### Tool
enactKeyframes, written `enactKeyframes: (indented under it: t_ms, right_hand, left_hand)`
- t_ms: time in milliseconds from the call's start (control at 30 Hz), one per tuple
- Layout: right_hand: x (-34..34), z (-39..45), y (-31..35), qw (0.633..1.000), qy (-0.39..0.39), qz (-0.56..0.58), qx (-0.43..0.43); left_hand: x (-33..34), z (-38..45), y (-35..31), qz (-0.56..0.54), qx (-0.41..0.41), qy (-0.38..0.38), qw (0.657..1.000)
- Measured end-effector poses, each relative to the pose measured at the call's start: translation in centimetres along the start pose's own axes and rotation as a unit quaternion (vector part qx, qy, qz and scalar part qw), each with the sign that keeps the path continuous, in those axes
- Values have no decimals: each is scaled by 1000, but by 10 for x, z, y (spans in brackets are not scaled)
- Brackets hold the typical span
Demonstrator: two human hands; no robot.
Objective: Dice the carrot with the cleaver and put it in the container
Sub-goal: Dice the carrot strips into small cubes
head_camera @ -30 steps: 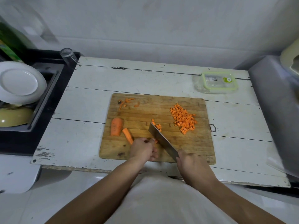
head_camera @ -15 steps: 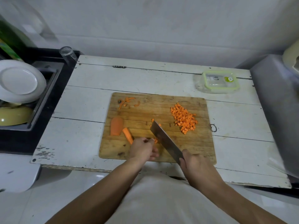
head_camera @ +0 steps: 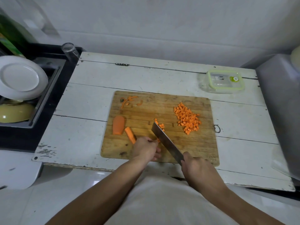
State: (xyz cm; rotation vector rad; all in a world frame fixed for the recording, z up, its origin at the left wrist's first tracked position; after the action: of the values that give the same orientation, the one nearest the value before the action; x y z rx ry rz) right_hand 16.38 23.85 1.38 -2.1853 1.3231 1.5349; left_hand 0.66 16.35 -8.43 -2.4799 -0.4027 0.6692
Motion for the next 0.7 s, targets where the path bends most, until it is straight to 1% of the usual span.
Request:
enactKeyframes:
  t_ms: [133,400,500,533,600,700]
  right_hand:
    - [3,1,-1,1000,6,-1,3]
    - [14,11,4,998,20,-51,-16]
    - [14,22,11,998,-10,-54,-34]
    - [11,25,14,998,-29,-42,-38]
    - [5,30,12,998,-56,17,-34]
    - [-11,29,-6,992,-74,99,-7]
  left_hand:
    - [0,0,0,4,0,0,1000]
    - [1,1,2,-12,-27,3,1000]
    - [1,-1,1,-16,-29,3,999]
    - [1,-2,1,-18,-29,5,999]
    - [2,-4,0,-23,-30,8,999]
    - [1,-8,-2,-28,-26,17,999]
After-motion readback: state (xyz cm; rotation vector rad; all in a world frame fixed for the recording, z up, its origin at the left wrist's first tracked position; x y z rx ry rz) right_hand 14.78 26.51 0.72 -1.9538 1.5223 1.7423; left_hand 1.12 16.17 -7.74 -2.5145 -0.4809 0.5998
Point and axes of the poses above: each hand's wrist, its own z-axis towards the middle knuckle, its own x-axis out of the palm, y = z × x, the point moved 10 cm from there along z, towards the middle knuckle, and after that the axes turned 15 degrees about z, right-handed, at the moved point
